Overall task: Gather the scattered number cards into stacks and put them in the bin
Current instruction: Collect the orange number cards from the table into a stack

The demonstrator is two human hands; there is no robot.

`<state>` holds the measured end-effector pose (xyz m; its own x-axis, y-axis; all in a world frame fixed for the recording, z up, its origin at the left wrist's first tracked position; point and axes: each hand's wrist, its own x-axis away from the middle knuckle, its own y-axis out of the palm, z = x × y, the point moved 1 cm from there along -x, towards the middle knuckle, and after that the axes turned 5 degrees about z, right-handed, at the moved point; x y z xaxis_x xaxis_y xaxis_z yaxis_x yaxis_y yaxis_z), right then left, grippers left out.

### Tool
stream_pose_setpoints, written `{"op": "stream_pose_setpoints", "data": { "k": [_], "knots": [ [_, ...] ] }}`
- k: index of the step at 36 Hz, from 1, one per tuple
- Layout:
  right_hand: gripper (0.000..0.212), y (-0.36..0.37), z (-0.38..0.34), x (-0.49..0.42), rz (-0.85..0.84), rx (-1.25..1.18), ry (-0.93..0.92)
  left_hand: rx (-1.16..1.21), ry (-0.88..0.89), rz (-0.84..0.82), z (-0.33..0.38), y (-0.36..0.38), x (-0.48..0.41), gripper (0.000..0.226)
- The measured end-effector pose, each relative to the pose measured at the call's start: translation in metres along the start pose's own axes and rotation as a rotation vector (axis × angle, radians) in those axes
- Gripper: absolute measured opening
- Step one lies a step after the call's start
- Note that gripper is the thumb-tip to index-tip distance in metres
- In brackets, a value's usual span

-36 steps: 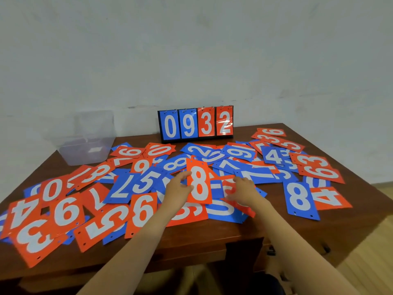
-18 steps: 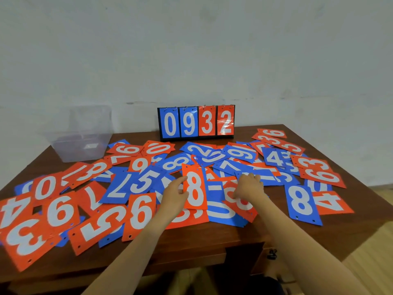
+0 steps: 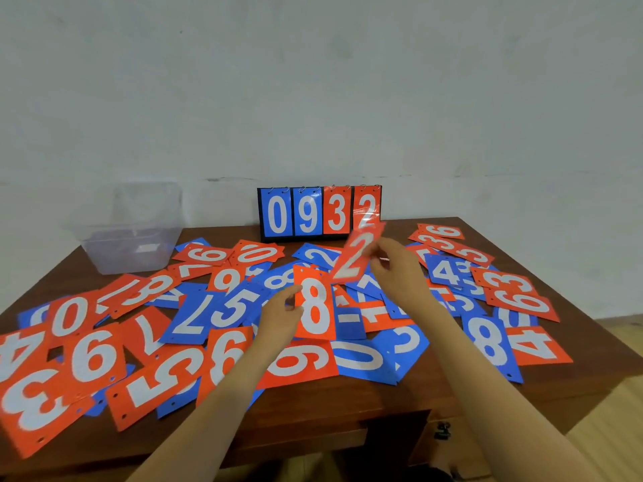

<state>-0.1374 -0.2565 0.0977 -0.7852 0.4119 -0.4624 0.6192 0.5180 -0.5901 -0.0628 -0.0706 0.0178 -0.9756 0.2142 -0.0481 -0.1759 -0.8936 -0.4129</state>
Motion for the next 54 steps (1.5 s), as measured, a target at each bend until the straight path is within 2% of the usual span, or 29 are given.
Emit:
{"op": "stream_pose_setpoints", "data": {
  "k": [3,6,9,13,16,20,25,29,33,40,44,47,54],
  "knots": [
    [0.016,0.007,0.0,0.015,-0.079,-0.226,-0.006,0.044,0.022,0.038,0.0,-0.006,-0.002,0.035],
    [0.01,0.022,0.01,0.023,-0.157,-0.233,-0.032,0.107,0.029,0.07,0.001,-0.01,-0.004,0.026],
    [0.012,0.038,0.022,0.029,-0.241,-0.22,0.019,0.156,0.015,0.086,0.002,-0.009,-0.005,0.019],
    [0.014,0.052,0.023,0.033,-0.288,-0.24,0.015,0.174,0.031,0.055,0.003,-0.001,-0.004,0.02],
    [0.019,0.062,0.025,0.027,-0.349,-0.079,-0.008,0.168,0.038,0.094,0.003,0.002,-0.004,0.017],
    [0.041,0.07,0.05,0.005,-0.392,0.216,0.096,0.156,0.044,0.126,0.0,-0.002,-0.009,0.018],
    [0.066,0.074,0.08,-0.019,-0.629,0.519,0.133,0.098,0.044,0.096,-0.008,-0.005,-0.012,0.027],
    [0.071,0.075,0.082,-0.034,-0.828,0.605,0.167,0.085,0.023,0.074,-0.015,-0.005,-0.013,0.027],
    [0.069,0.077,0.081,-0.043,-0.884,0.646,0.158,0.047,0.012,0.055,-0.014,-0.004,-0.013,0.026],
    [0.061,0.077,0.081,-0.044,-0.826,0.686,0.154,0.036,0.037,0.047,-0.017,0.003,-0.014,0.027],
    [0.043,0.075,0.083,-0.043,-0.696,0.646,0.153,0.023,0.036,0.051,-0.015,0.007,-0.011,0.024],
    [0.03,0.07,0.082,-0.045,-0.584,0.552,0.18,0.009,0.036,0.053,-0.011,0.007,-0.009,0.024],
    [0.017,0.043,0.067,-0.054,-0.235,0.18,0.252,0.074,-0.002,0.059,-0.008,0.002,-0.007,0.035]
  ]
}}
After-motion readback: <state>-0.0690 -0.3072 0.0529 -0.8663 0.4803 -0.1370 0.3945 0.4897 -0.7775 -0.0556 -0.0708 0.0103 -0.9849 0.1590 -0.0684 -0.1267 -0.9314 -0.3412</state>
